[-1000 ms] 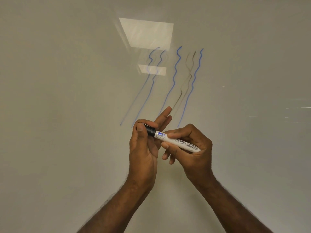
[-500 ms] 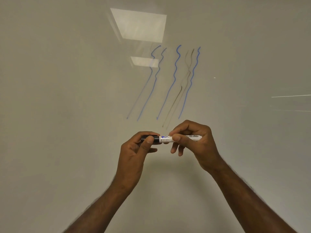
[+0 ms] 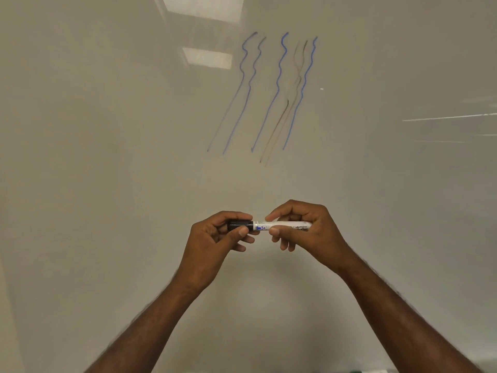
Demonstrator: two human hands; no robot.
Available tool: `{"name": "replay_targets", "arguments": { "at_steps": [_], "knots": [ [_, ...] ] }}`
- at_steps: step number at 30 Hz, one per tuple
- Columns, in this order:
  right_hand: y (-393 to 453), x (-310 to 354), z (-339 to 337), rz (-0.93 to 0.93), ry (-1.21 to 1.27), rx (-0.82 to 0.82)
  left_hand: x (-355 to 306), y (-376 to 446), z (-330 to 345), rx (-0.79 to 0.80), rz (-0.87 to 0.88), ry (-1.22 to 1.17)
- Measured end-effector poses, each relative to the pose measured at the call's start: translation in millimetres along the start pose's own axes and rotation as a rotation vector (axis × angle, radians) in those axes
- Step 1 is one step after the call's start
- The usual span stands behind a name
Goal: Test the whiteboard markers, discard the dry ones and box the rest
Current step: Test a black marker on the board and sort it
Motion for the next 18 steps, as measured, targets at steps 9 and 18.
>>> {"name": "replay_targets", "arguments": {
  "at_steps": [9,18],
  "knots": [
    [-56.2,-47.9,-36.5,0.128,-0.247,0.076,58.2,-34.2,46.5,0.128,-0.122,0.036],
    [-140.0,-157.7,-111.2,0.344,-0.304,0.073,156.0,-84.4,148.8,0.246,-0.308,0.092]
  ]
}}
Point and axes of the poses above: each hand's wrist, its own y-axis towards the middle knuckle, its own z-axis out of the palm, x = y × z, the point moved 4 cm from there along y, towards the middle knuckle, and after that the axes turned 9 degrees about -x, right-handed, at the moved point
